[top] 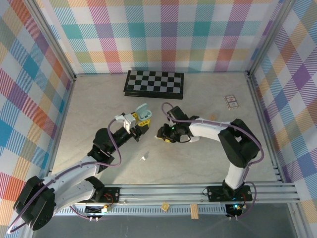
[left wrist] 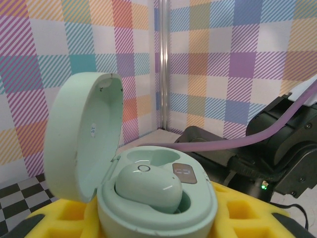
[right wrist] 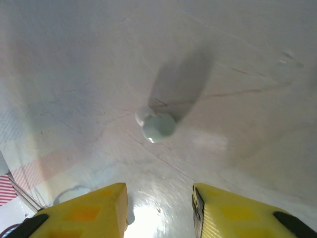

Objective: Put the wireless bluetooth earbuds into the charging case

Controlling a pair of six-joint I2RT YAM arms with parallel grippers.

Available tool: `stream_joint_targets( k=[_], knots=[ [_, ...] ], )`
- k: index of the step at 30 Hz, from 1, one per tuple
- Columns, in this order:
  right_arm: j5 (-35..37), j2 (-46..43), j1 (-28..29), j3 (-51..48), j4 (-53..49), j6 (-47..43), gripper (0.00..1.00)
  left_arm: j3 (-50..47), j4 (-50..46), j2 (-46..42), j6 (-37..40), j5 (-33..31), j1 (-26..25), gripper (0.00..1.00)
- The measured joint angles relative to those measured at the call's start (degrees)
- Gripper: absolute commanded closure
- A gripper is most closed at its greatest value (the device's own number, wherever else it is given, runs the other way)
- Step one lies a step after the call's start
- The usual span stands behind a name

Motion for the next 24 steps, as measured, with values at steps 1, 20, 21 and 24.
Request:
stream_joint_targets(
  k=[1, 20, 21, 24],
  knots=[
    [0.04, 1.01, 0.15, 0.66, 0.55, 0.22, 0.61, 0.00, 0.07, 0.20, -0.11, 0.15, 0.00, 0.71],
    [1.36, 10.21, 0.33, 9.55, -2.36, -1.38, 0.80, 0.00, 0.31, 1.25, -1.40, 1.46, 0.00, 0.71],
    [1.44, 10.34, 0.33, 9.81, -2.60, -1.46, 0.81, 0.00, 0.31, 1.25, -1.38, 1.46, 0.00, 0.71],
    [1.95, 10.40, 0.33, 10.49, -3.39, -2.58, 0.83, 0.00, 0.28, 1.25, -1.40, 1.46, 0.00, 0.71]
  ],
)
